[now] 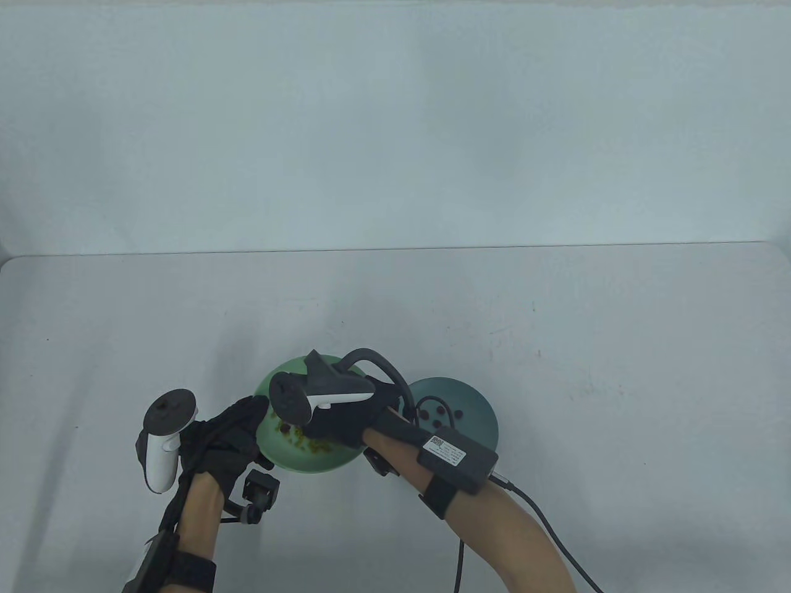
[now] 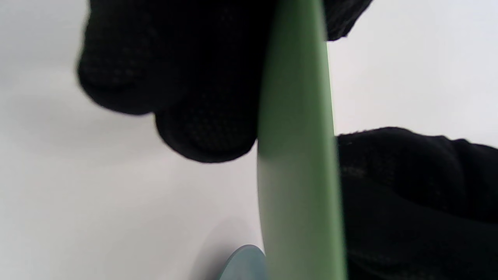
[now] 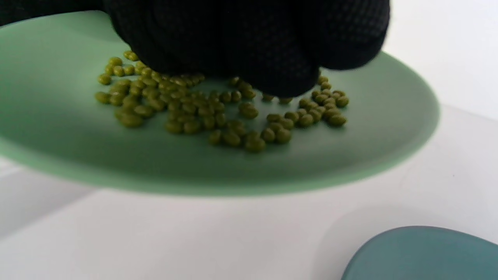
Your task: Pick cranberries with hand pinch into plate
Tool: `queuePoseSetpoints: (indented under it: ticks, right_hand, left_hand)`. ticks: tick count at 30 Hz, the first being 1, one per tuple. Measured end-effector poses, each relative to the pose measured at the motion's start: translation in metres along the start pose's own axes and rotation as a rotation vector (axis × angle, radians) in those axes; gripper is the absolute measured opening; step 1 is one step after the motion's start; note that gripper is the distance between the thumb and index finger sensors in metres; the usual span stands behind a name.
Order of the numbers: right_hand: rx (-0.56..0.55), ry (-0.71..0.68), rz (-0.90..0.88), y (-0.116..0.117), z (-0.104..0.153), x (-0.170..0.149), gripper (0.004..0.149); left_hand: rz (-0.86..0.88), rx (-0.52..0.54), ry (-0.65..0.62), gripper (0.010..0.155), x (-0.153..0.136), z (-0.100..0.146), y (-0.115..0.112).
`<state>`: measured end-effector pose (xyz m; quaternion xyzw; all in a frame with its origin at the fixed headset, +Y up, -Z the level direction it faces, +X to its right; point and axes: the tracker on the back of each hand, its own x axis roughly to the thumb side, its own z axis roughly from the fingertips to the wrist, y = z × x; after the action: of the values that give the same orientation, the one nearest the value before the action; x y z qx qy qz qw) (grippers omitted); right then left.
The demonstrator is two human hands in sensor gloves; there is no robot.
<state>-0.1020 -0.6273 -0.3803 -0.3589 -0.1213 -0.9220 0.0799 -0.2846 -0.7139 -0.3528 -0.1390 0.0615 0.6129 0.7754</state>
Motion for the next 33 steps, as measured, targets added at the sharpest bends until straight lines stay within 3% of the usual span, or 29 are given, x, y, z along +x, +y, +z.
queuePoseSetpoints:
  ticks: [11, 21, 33]
  right_hand:
    - [0.022, -0.007, 0.014, -0.001, -0.004, 0.005, 0.055]
    - [-0.052, -0.007, 0.129, 0.002, -0.002, 0.013, 0.058]
    - [-0.086, -0.017, 0.141, 0.004, -0.002, 0.016, 0.058]
  left_hand:
    - [0.001, 0.006, -0.002, 0.047, -0.001, 0.000, 0.000]
    - [0.006, 0.016, -0.004, 0.047, -0.001, 0.000, 0.002]
    - [0.004, 0.017, -0.004, 0.047, -0.001, 0.000, 0.002]
